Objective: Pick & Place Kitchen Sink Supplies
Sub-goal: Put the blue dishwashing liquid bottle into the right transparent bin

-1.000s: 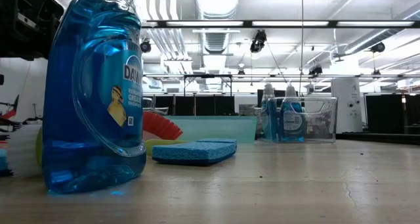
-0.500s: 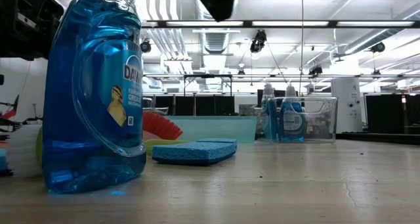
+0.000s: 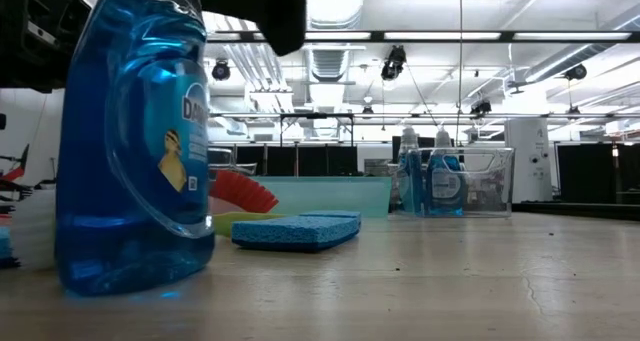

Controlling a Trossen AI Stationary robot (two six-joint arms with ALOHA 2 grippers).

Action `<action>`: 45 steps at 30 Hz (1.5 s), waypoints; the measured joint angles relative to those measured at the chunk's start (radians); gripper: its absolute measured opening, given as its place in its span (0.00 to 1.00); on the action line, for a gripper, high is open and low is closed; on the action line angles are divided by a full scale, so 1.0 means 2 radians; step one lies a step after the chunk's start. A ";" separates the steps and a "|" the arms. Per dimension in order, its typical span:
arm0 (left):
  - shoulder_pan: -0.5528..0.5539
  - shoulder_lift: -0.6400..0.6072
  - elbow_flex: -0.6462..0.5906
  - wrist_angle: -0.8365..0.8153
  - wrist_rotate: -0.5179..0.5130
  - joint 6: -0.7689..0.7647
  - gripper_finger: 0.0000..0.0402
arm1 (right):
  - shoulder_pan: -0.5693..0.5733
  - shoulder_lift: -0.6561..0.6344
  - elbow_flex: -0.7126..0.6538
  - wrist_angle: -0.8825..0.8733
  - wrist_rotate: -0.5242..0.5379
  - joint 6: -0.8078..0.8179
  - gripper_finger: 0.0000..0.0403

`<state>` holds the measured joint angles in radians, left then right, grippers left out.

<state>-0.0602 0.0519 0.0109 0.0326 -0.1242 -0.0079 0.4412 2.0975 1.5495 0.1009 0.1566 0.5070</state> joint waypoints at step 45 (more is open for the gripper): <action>0.000 0.001 0.000 -0.001 0.000 0.000 0.01 | -0.001 0.006 0.132 -0.275 0.001 0.001 0.34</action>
<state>-0.0601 0.0544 0.0113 0.0298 -0.1242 -0.0080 0.4401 2.1097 1.8133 -0.4490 0.1577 0.5090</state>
